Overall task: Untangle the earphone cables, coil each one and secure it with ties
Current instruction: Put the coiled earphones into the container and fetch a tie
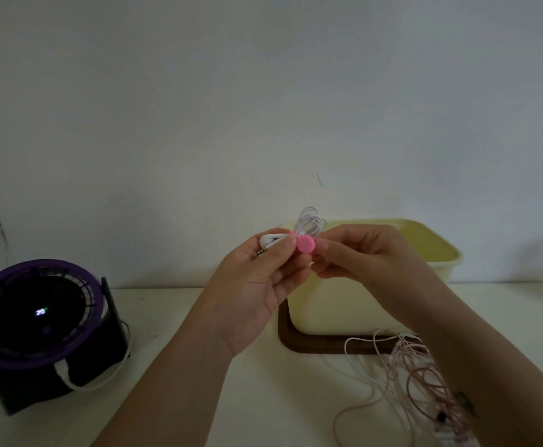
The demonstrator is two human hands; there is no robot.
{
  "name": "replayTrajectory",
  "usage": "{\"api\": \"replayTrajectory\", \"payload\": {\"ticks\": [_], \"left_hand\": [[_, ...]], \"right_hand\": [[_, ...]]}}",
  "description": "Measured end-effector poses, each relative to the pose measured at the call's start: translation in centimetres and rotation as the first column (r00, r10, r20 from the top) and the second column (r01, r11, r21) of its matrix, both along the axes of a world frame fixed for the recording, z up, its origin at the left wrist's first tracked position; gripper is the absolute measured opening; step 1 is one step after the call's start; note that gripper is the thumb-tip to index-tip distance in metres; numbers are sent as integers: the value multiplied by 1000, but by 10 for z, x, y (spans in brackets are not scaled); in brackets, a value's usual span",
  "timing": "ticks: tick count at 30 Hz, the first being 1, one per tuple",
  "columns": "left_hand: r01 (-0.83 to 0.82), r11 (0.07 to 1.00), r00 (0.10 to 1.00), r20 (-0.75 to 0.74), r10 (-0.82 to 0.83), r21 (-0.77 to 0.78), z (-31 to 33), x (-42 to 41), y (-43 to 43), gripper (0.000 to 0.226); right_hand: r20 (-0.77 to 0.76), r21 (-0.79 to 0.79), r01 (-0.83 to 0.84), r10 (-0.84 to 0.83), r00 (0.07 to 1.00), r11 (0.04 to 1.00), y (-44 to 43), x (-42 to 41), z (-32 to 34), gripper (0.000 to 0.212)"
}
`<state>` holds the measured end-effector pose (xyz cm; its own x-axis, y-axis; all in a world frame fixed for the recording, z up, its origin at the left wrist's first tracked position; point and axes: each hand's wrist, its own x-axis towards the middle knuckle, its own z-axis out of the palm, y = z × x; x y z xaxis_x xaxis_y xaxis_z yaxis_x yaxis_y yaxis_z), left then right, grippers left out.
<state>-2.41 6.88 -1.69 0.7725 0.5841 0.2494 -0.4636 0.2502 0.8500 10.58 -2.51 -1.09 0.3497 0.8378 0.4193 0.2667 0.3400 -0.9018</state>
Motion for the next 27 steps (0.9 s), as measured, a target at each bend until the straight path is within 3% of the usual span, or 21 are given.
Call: {"api": "replayTrajectory", "payload": {"ticks": [3,8,15,19,23,27], "left_hand": [[-40,999,999,15,40,3,-2,2,1,27],[-264,886,962,32,273,382,-2,3,-1,29],[-397,797,895,-1,447,456,-4,5,0,12],[-326,836,921,-52,387,441,-3,4,-5,7],[-190,873,934,-190,301,450,0,-4,0,11],[-55,955,956,-259,135,293,5,-9,6,14]], "right_hand": [[49,-2,42,-42,998,999,0,-2,1,18],[-13,17,32,-32,999,999,0,-5,1,14],[161,21,103,-105,981,994,-1,-14,1,12],[184,57,198,-205,961,979,0,-11,0,16],[278,44,191,-196,941,981,-2,-9,0,17],[321,68,173,-185,929,983,-2,-9,0,13]]}}
